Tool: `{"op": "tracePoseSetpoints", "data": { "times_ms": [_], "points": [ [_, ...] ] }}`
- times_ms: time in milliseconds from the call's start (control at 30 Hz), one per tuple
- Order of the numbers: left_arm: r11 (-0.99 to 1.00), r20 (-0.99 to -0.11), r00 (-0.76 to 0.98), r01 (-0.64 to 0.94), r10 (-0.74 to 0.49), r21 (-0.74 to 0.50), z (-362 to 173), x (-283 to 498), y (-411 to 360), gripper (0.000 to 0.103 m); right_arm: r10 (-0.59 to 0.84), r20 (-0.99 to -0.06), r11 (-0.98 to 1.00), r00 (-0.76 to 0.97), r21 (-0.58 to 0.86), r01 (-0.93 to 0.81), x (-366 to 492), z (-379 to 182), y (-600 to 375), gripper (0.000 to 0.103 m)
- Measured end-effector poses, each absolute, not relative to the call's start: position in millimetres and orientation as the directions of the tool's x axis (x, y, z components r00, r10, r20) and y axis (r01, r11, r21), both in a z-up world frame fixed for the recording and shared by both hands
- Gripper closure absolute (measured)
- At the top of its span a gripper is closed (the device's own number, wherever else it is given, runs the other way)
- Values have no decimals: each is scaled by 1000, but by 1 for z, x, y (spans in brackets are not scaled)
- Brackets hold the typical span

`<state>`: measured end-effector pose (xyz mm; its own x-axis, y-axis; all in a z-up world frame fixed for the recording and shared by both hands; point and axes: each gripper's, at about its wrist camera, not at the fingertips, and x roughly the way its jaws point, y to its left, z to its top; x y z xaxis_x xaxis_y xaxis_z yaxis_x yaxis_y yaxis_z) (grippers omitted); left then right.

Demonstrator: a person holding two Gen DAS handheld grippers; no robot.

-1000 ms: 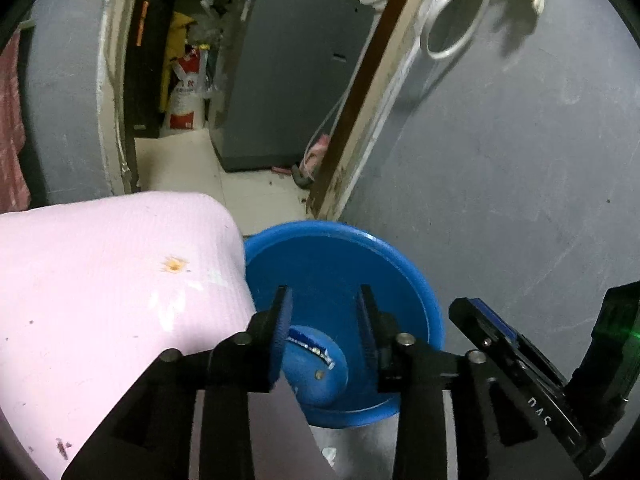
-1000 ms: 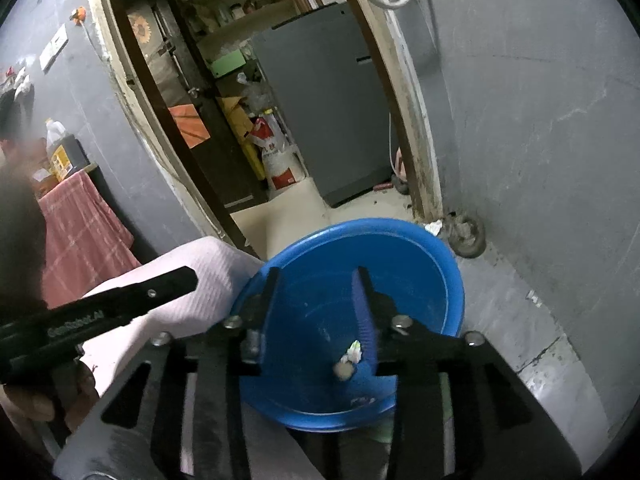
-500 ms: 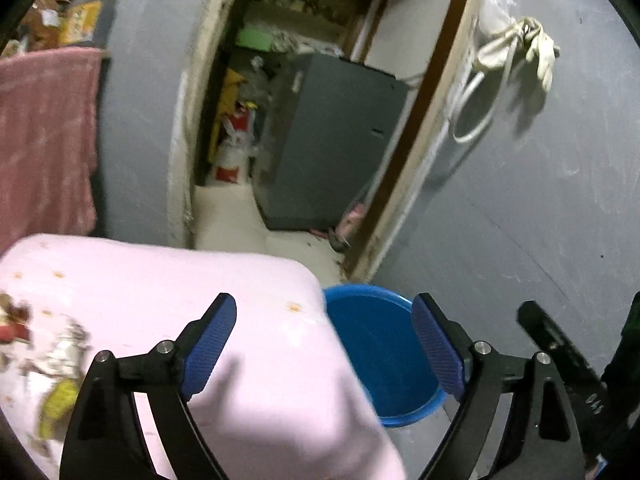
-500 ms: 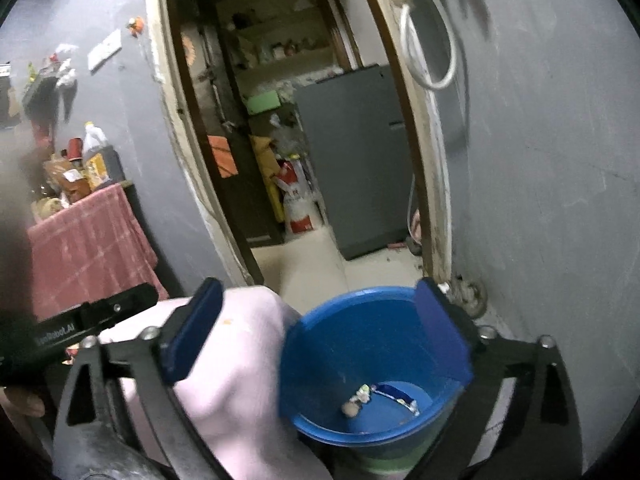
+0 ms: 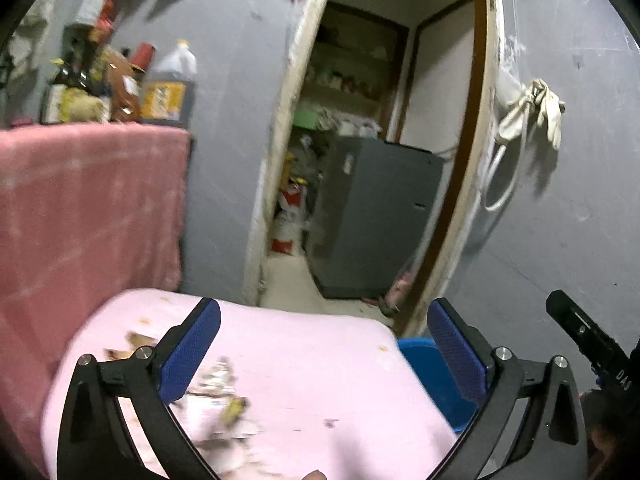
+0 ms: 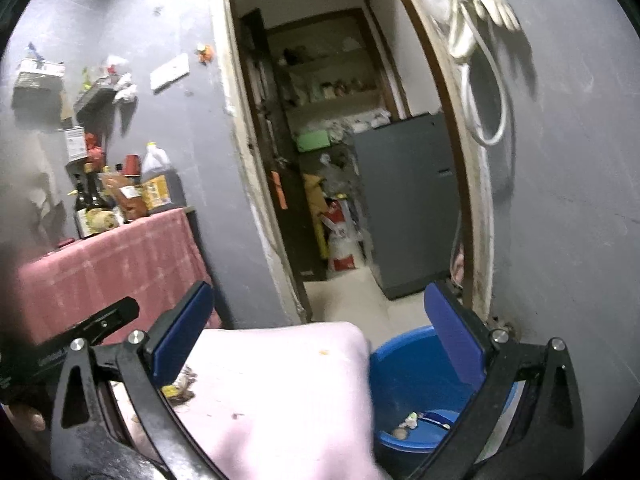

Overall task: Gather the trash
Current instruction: 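Move both grippers back over the remaining trash on the table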

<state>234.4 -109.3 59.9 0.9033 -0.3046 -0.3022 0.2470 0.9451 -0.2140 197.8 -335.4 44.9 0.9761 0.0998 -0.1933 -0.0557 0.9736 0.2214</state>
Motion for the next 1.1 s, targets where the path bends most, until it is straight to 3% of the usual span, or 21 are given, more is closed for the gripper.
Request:
{"op": "tracePoseSetpoints", "data": {
  "times_ms": [333, 700, 967, 1100],
  "points": [
    [985, -249, 957, 125, -151, -115, 60, 192, -57, 1, 164, -135, 973, 977, 183, -138, 178, 48, -275, 0],
    [995, -215, 974, 50, -68, -86, 44, 162, -12, 1, 254, -106, 959, 961, 157, -236, 170, 39, -218, 0],
    [997, -206, 978, 1, -16, -73, 28, 148, 3, 1, 304, -128, 948, 944, 135, -287, 173, 21, -202, 0],
    [997, -245, 969, 13, -31, -75, 16, 153, 11, 1, 333, -159, 941, 930, 116, -317, 177, 10, -197, 0]
  ]
}}
